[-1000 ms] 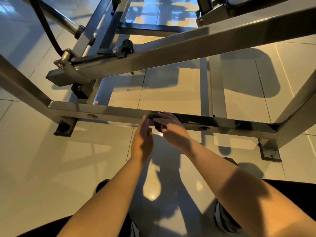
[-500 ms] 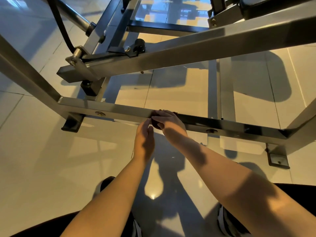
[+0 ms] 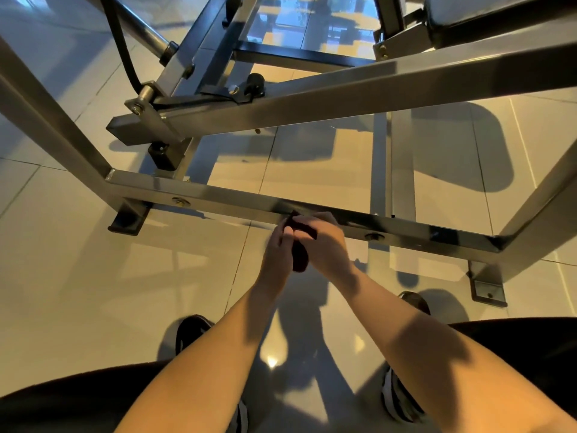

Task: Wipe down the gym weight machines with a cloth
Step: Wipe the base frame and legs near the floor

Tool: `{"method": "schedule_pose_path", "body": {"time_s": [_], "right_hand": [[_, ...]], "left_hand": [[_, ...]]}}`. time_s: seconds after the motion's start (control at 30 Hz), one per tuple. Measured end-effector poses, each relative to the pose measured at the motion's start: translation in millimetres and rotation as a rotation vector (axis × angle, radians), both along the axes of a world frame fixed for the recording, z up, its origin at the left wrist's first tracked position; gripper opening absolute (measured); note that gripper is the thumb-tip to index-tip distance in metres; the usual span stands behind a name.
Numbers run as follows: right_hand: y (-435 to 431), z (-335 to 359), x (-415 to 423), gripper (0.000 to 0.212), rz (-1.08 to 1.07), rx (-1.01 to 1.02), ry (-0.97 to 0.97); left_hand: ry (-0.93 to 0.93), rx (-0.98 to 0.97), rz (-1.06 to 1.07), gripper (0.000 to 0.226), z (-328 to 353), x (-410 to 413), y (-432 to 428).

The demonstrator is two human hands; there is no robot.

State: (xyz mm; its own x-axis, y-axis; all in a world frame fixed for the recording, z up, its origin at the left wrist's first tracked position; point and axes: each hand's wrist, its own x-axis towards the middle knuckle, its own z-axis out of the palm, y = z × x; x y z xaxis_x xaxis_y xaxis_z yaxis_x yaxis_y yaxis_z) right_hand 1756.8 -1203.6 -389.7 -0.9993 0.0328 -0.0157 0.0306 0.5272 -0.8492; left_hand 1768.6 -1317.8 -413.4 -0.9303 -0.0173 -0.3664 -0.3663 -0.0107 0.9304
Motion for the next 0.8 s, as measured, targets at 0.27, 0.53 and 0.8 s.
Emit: {"method": "schedule_pose_path", "body": {"time_s": [0.27, 0.53, 0.8], "right_hand": [[7.5, -1.3, -5.5, 0.036, 0.175, 0.159, -0.129], [32.8, -7.2, -14.7, 0.048, 0.115, 0.232, -0.323], [60.1, -8.2, -2.9, 0.045, 0.026, 0.355, -0.303]], "left_hand": [[0.123, -0.12, 0.354, 0.016, -2.5, -13.3, -10.2], [0.058, -0.206, 0.307, 0.031, -10.6, -40.0, 14.9], [0.155, -0.278, 0.055, 0.03, -12.1, -23.0, 52.8]]}}
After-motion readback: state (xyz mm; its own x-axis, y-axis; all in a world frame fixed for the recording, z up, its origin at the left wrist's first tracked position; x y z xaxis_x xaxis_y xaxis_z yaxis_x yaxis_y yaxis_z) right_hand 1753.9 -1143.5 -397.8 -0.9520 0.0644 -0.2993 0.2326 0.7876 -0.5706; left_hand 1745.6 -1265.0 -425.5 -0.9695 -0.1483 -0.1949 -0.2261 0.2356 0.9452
